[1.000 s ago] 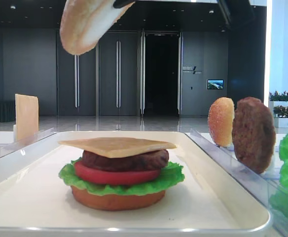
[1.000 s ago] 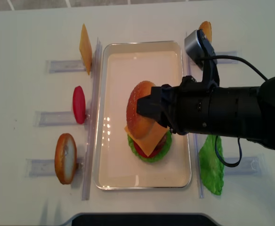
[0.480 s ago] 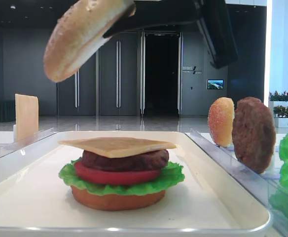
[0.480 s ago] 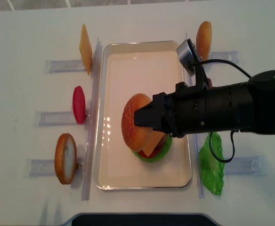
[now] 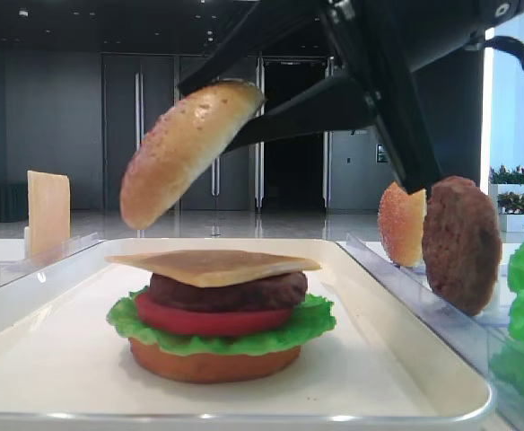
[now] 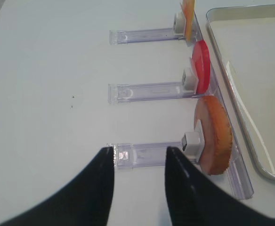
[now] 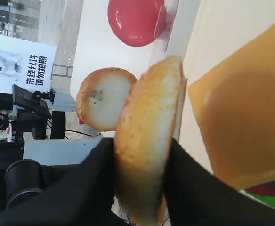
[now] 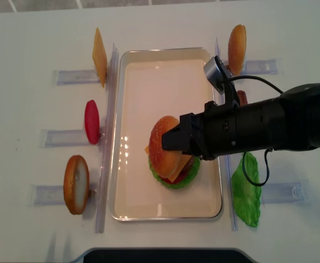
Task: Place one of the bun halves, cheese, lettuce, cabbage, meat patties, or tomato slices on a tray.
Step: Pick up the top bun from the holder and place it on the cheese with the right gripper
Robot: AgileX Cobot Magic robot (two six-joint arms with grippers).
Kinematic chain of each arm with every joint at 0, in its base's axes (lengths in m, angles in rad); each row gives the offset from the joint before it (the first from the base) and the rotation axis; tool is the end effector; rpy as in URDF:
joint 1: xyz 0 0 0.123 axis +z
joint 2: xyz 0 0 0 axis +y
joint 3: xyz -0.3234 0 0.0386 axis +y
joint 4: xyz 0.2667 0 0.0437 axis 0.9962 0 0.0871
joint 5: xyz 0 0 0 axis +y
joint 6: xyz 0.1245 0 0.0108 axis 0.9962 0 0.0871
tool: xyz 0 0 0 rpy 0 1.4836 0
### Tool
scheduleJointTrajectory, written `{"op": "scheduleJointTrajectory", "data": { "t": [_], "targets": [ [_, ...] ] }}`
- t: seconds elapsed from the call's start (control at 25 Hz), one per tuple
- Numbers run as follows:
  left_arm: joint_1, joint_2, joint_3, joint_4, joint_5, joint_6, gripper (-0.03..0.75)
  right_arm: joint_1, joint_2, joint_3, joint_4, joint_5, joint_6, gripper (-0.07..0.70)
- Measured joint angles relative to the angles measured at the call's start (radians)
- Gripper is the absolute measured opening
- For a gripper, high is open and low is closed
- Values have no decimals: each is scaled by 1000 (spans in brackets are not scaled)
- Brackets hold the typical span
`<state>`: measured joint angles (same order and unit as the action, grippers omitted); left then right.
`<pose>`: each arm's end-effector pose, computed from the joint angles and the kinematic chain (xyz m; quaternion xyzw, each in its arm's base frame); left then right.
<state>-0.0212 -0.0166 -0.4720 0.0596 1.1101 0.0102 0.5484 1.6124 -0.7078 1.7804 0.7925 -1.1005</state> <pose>-0.0015 0.0067 0.2565 0.0119 0.8682 0.0270 0.4953 0.2317 0.2436 0.2106 -0.0842 0.8356 0.5255 0.1361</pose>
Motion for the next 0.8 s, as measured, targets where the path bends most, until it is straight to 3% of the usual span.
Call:
{"op": "scheduleJointTrajectory", "data": {
  "t": [0.8],
  "targets": [
    [0,0,0,0,0,11,282,-22,41,0,3,-19,-48,253]
  ]
}}
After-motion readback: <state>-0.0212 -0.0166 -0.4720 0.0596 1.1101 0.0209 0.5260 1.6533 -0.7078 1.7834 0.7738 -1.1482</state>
